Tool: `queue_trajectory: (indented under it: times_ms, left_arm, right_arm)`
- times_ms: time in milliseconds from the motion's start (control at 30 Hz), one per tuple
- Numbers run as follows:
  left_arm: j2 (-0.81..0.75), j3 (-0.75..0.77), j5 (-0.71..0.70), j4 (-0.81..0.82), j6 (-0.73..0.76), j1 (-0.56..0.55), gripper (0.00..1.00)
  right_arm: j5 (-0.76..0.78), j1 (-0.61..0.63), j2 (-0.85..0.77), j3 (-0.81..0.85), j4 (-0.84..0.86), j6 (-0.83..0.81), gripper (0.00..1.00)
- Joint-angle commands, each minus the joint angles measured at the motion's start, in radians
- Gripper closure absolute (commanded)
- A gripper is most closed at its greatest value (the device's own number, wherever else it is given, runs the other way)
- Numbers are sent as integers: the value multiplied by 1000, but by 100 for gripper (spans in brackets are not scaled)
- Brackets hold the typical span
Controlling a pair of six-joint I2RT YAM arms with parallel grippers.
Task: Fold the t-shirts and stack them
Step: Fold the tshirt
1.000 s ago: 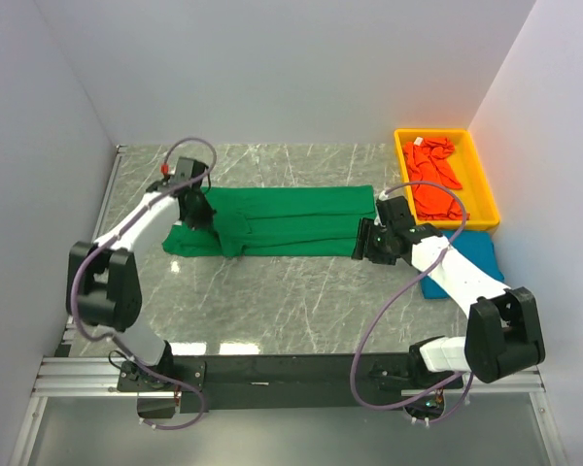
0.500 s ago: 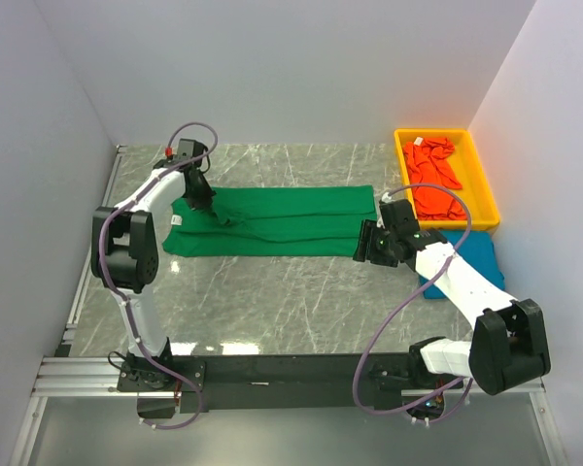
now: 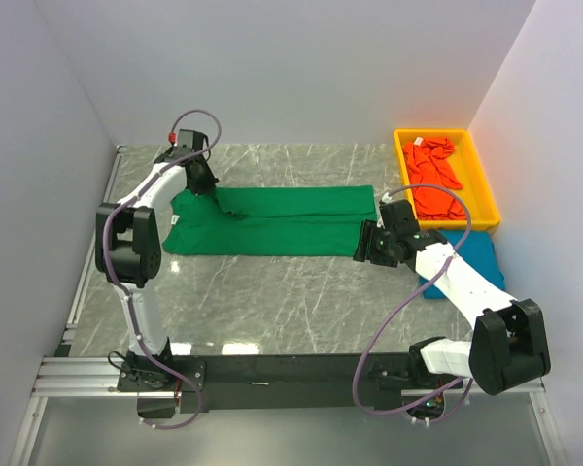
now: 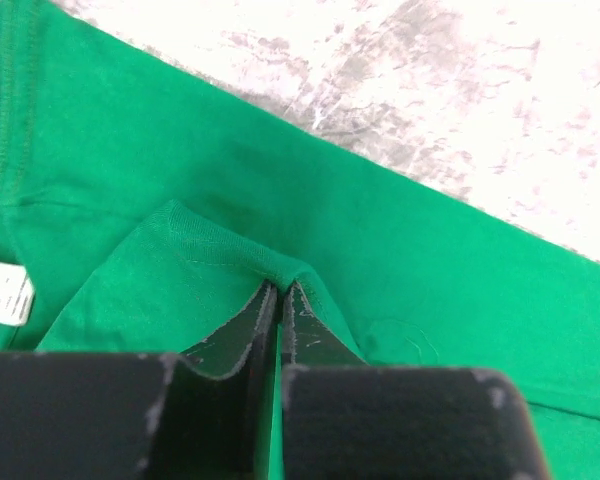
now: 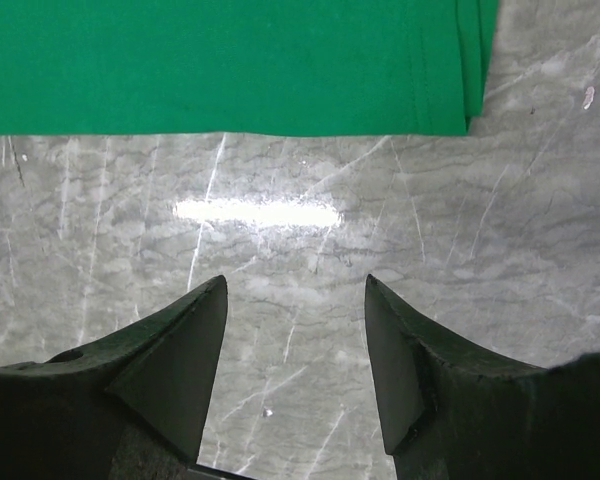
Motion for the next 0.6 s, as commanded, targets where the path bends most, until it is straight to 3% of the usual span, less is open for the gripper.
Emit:
queue_trajectory:
  times_ms: [0, 133, 333, 367, 400, 467, 567]
  left_arm:
    - [37, 39, 20, 53, 36, 2, 91]
    - [56, 49, 11, 58, 45, 2, 91]
    - [50, 54, -35, 24, 27, 3, 71]
    - [39, 54, -46, 18, 22, 6, 67]
    - [10, 46, -57, 9, 18, 8, 47]
    - [-27, 31, -87, -2, 1, 20, 26]
    - [-124, -24, -116, -34, -41, 48, 19]
  right_arm:
    - [25, 6, -22, -14, 42, 10, 36]
    - [41, 5, -19, -15, 53, 14, 36]
    - [83, -7, 20, 6, 67, 23, 36]
    - [83, -14, 26, 11, 70, 28, 36]
    - [83, -23, 43, 13, 76, 31, 36]
    - [71, -59, 64, 14, 81, 46, 36]
    - [16, -105, 75, -3, 113, 72, 36]
